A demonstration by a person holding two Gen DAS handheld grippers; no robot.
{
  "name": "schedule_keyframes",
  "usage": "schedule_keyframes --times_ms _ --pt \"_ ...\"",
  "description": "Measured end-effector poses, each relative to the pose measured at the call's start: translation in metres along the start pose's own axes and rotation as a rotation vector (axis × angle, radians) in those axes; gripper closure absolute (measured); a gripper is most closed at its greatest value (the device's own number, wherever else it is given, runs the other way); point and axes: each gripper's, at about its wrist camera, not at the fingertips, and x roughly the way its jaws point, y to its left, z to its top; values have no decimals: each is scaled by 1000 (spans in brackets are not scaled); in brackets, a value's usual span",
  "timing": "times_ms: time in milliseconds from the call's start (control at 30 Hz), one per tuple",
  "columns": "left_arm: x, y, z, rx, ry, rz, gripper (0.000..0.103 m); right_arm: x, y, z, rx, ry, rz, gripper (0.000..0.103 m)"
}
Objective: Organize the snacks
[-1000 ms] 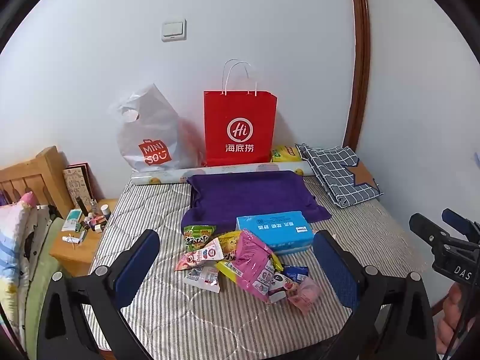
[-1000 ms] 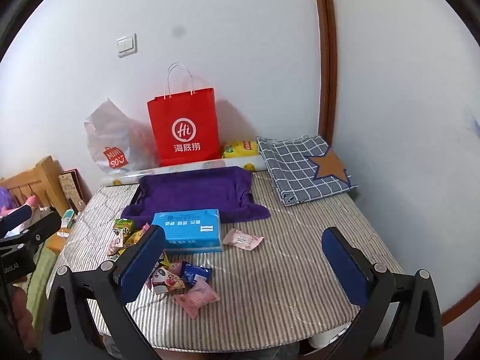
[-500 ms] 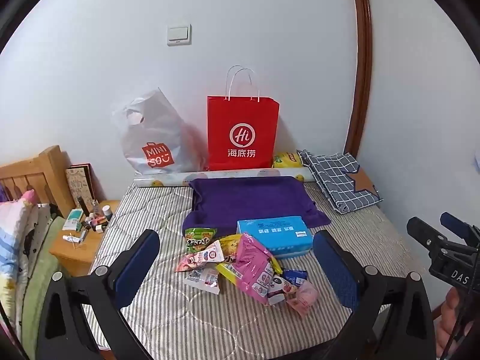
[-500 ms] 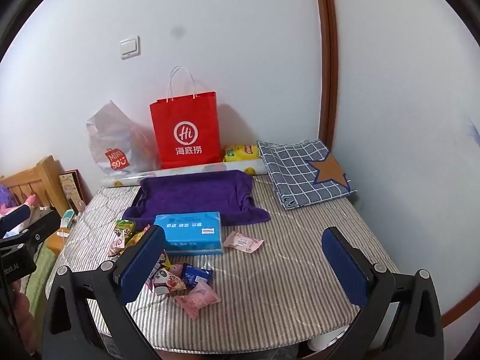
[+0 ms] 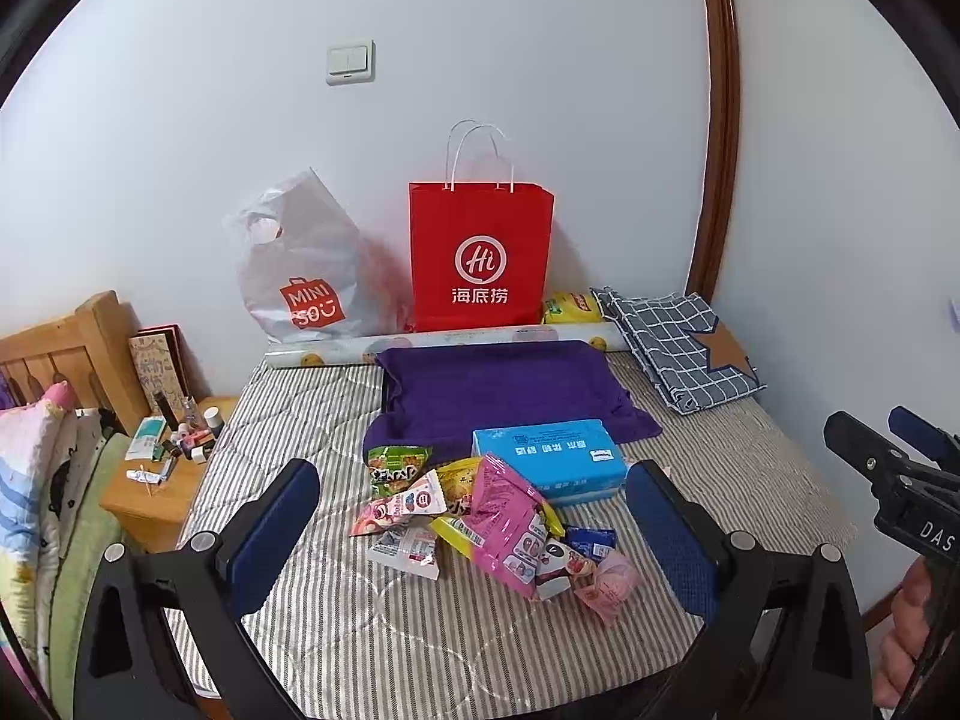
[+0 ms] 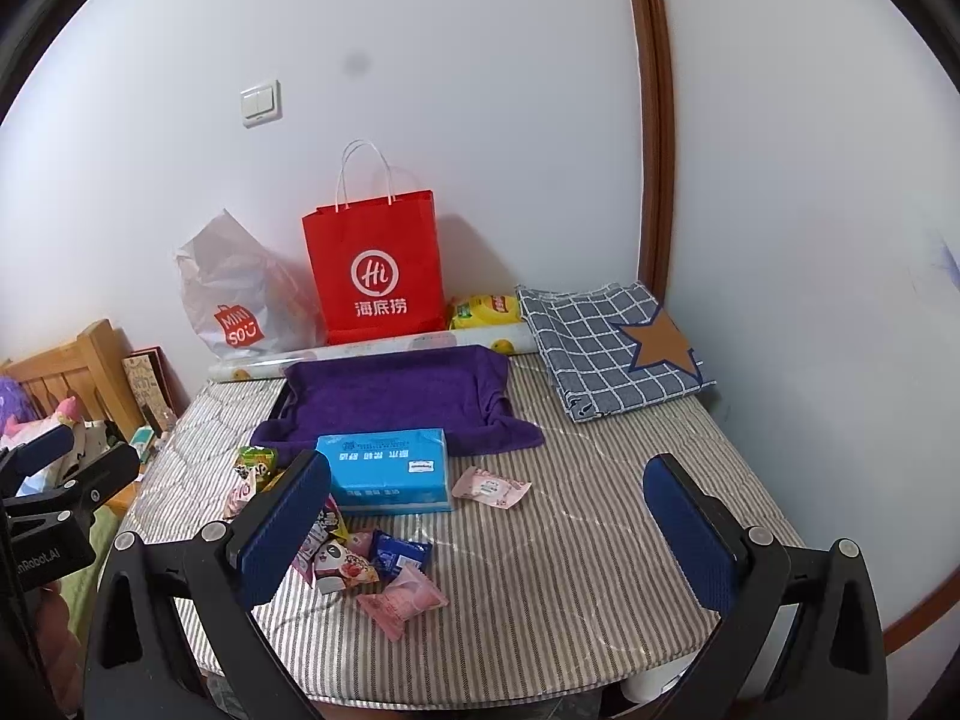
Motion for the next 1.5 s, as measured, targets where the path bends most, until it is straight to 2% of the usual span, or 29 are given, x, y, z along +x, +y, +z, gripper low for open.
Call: schedule_keyframes --times_ms 400,1500 --pt "-7 -3 1 8 -29 0 1 -8 4 -1 -4 -23 -1 0" --pt "-9 0 -2 -9 -25 11 1 -12 4 -3 11 -37 2 0"
